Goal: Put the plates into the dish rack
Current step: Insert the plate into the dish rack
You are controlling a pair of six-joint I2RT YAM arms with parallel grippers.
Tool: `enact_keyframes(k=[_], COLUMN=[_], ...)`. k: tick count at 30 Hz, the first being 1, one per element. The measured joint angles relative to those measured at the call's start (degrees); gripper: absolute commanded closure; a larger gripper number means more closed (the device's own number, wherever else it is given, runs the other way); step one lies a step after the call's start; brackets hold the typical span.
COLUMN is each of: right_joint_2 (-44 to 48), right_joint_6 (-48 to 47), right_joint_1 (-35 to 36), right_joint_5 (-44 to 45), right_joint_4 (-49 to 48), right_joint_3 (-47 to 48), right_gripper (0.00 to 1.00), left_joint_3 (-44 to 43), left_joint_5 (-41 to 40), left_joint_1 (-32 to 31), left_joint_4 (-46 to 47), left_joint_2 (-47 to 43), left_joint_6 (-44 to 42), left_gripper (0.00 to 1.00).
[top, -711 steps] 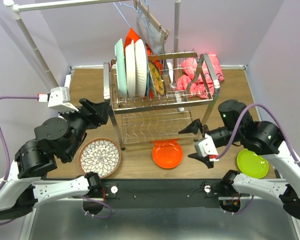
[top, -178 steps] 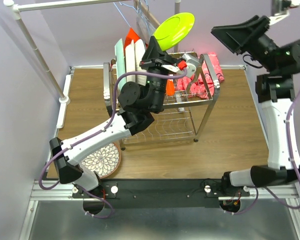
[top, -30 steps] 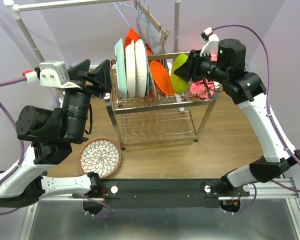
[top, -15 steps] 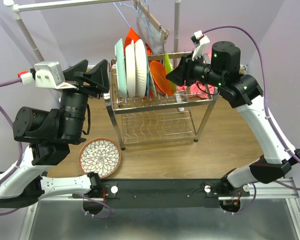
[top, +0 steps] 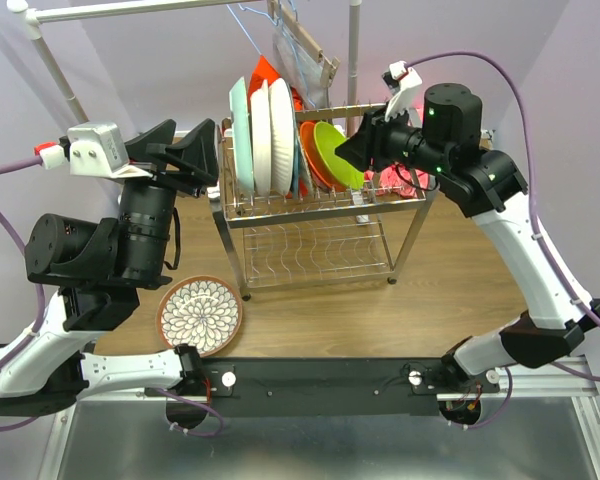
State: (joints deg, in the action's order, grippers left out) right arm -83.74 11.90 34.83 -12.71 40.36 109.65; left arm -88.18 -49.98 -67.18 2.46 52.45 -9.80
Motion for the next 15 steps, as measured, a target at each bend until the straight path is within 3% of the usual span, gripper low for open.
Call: enact_keyframes(k=[5, 12, 15], right_joint_2=[0.2, 0.2, 0.2], right_joint_6=[0.0, -2.5, -3.9], right_joint_1=[0.0, 0.0, 0.0], right_joint_5=[0.2, -0.3, -0.4], right_joint_4=[0.0, -1.0, -2.0], right_joint_3=[0.3, 6.3, 8.4], right_gripper=[0.48, 0.20, 0.17], left_joint_3=[0.0, 0.0, -0.2], left_joint_5=[-0.1, -1.4, -3.0], left_joint_1=[0.0, 0.0, 0.0], left_joint_4=[0.0, -2.1, -4.5], left_joint_2=[0.0, -0.6, -1.3], left_joint_6=[0.0, 1.7, 3.2], left_gripper=[0.31, 0.29, 0.28])
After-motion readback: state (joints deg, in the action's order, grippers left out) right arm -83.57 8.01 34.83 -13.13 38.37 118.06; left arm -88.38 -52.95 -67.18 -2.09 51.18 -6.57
